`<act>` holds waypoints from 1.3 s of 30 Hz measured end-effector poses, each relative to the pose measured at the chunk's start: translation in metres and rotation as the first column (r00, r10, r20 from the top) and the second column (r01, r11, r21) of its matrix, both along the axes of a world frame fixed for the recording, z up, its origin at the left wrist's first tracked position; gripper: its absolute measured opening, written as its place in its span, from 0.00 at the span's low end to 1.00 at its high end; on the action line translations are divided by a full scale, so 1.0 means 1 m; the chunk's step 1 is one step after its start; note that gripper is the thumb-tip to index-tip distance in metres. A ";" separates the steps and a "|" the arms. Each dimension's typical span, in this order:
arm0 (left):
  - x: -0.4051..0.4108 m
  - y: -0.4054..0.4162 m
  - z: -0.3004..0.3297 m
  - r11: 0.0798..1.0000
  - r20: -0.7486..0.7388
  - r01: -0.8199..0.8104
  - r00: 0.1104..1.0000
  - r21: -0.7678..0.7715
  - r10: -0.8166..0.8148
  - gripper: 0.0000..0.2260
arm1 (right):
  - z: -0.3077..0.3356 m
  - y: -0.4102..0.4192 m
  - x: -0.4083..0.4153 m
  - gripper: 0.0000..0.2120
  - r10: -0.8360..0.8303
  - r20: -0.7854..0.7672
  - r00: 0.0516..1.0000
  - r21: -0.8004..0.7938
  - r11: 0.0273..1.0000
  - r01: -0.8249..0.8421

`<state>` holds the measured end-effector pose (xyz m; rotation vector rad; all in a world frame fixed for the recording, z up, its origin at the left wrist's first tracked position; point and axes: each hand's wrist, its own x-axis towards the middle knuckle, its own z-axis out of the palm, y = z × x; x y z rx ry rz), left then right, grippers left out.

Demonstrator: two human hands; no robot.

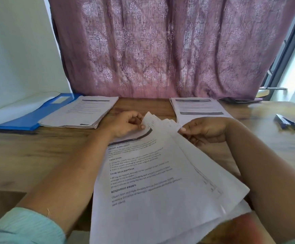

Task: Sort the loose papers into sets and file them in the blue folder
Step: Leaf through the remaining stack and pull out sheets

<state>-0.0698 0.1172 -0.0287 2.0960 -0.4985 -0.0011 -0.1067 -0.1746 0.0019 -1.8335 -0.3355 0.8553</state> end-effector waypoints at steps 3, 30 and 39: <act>0.002 -0.002 0.001 1.000 0.011 0.031 0.999 -0.003 -0.031 0.13 | -0.004 0.000 0.010 0.21 -0.168 0.091 0.982 0.055 0.985 0.164; -0.005 -0.004 0.004 0.997 -0.034 0.032 0.999 -0.071 -0.034 0.17 | -0.009 0.019 0.011 0.08 -0.347 0.292 0.891 0.110 0.938 0.329; -0.002 -0.003 0.006 0.992 -0.009 0.095 0.996 0.084 -0.094 0.08 | -0.017 0.017 0.026 0.06 -0.515 0.375 0.771 0.082 0.847 0.526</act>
